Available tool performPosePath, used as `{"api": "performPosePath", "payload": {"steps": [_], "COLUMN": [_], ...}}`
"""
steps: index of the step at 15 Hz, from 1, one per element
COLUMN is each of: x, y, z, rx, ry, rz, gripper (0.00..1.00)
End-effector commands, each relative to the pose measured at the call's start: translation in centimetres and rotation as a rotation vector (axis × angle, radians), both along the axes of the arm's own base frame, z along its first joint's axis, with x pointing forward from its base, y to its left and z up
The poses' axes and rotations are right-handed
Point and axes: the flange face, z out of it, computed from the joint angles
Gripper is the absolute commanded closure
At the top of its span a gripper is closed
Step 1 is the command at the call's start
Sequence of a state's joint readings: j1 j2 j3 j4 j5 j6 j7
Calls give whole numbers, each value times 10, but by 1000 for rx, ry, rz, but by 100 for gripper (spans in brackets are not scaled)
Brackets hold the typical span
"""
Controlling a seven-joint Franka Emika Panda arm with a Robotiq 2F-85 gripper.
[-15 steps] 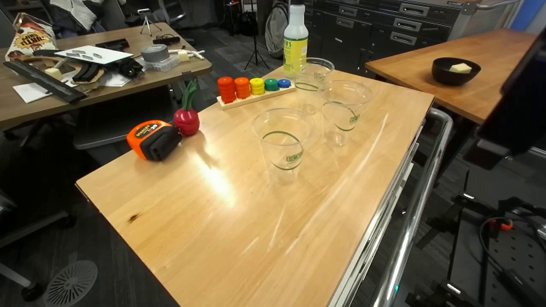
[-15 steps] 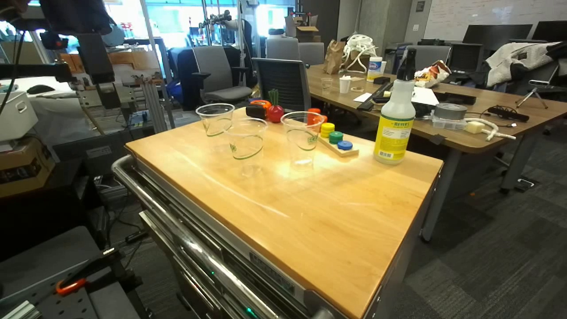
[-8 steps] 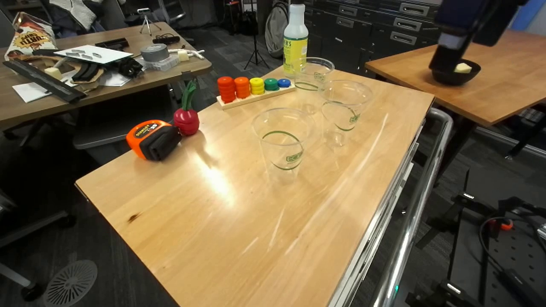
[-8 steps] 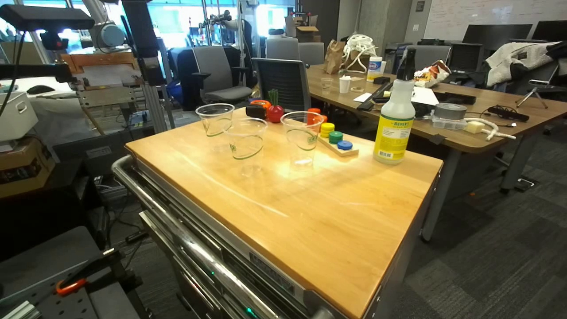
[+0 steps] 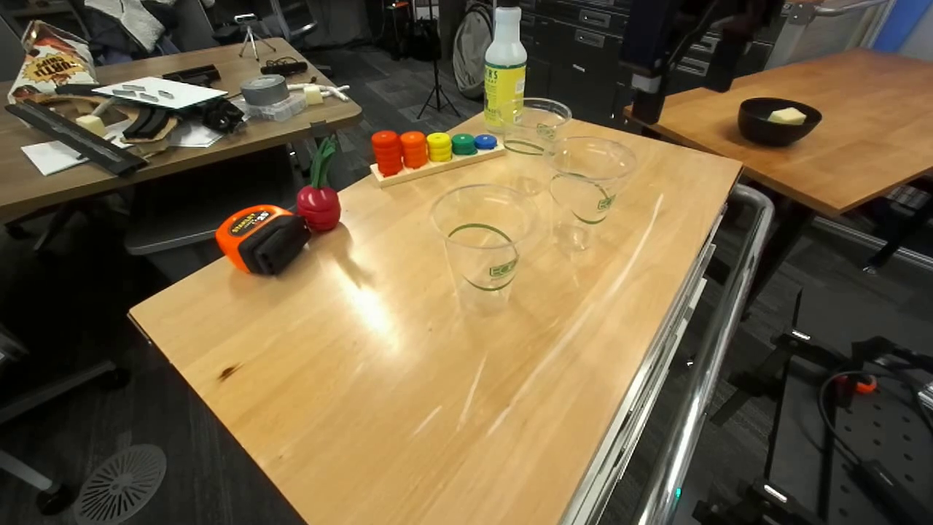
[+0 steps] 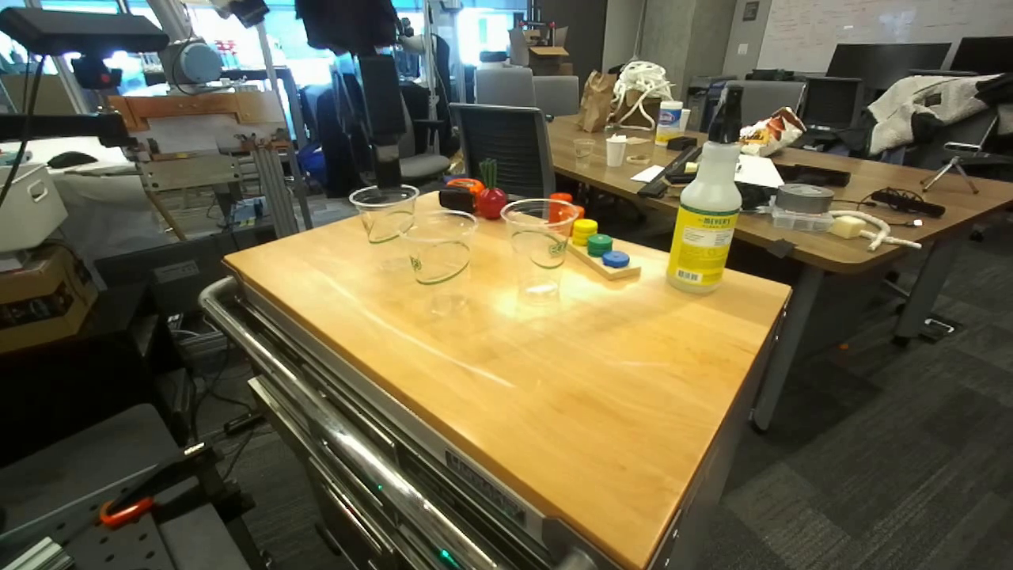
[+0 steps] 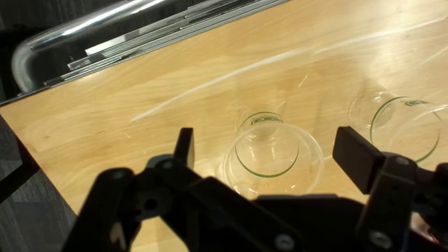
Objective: Stack the cups from right to left
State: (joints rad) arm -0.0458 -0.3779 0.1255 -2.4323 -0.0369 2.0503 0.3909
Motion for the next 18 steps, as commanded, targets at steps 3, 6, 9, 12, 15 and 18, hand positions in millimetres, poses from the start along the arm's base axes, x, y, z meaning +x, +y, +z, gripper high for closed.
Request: {"api": "performPosePath", "payload": {"steps": [3,6,9,12,15,18], "x": [43,54,61,64,69,73], "y": [-17,-24,-33,-43,-47,-46], "z": [-26,-39,-50,-61,-65,-68], "rx": [-63,-79,-59,-39,6,58], "ry": [47,66,86,103,82,66], "rz": [31,39,17,-10,-48,-81], "gripper": [0,0,0,25,39,64]}}
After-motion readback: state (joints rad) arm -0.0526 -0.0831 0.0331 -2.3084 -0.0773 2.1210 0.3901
